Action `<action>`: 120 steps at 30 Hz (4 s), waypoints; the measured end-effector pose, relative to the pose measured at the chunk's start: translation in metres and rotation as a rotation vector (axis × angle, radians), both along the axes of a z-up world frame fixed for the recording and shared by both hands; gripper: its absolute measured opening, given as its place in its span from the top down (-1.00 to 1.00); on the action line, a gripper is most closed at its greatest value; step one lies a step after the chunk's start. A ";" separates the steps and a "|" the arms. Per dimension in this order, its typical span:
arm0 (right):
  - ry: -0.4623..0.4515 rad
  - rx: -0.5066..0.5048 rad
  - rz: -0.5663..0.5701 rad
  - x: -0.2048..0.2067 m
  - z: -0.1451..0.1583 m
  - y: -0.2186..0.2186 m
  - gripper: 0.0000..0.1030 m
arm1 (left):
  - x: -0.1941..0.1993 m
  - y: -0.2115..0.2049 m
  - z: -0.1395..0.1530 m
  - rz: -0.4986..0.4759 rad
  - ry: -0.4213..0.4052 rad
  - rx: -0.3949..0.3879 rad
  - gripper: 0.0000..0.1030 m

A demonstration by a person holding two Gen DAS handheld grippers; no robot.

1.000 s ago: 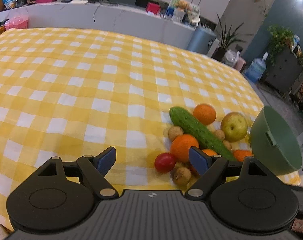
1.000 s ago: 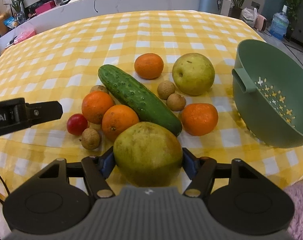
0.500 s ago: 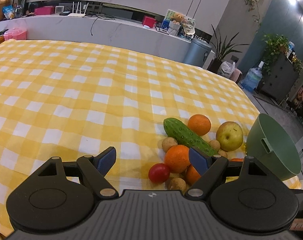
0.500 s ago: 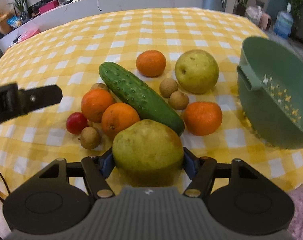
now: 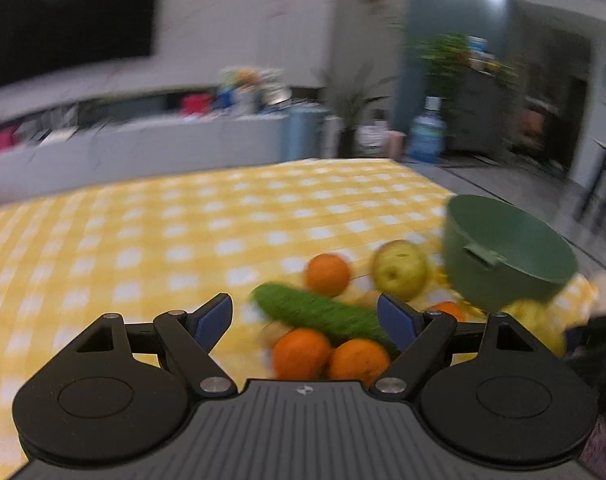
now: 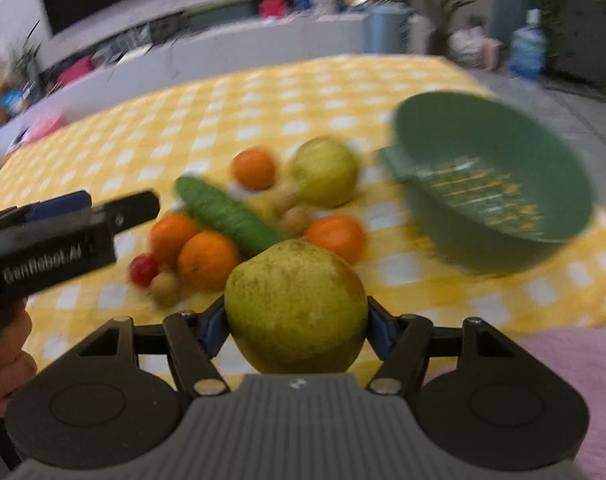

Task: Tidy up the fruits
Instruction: 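Lift the large pear with the right gripper while the left gripper grasps the smaller pear, then carry the smaller pear in the left gripper over the green colander and release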

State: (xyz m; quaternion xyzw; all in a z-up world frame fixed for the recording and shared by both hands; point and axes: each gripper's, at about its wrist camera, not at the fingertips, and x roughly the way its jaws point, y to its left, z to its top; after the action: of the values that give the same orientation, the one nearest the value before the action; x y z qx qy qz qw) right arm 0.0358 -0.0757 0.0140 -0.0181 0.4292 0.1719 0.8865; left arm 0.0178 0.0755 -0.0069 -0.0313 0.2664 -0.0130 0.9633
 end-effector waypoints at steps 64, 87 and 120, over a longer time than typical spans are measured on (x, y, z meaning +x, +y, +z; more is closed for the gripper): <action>0.085 0.377 0.138 0.015 -0.006 -0.044 -0.26 | 0.113 -0.032 0.019 -0.205 0.068 -0.191 -0.42; -0.186 0.543 -0.327 0.054 0.010 -0.197 -0.26 | 0.176 -0.143 0.019 -0.397 0.302 -0.267 -0.42; -0.165 0.577 -0.294 0.046 -0.001 -0.237 -0.26 | 0.195 -0.171 0.008 -0.278 0.319 -0.073 -0.58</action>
State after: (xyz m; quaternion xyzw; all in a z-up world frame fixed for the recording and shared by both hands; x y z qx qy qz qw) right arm 0.0815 -0.3131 0.0125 0.2820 0.2876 0.1545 0.9022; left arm 0.2126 -0.0956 0.0008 -0.0308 0.4165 -0.1503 0.8961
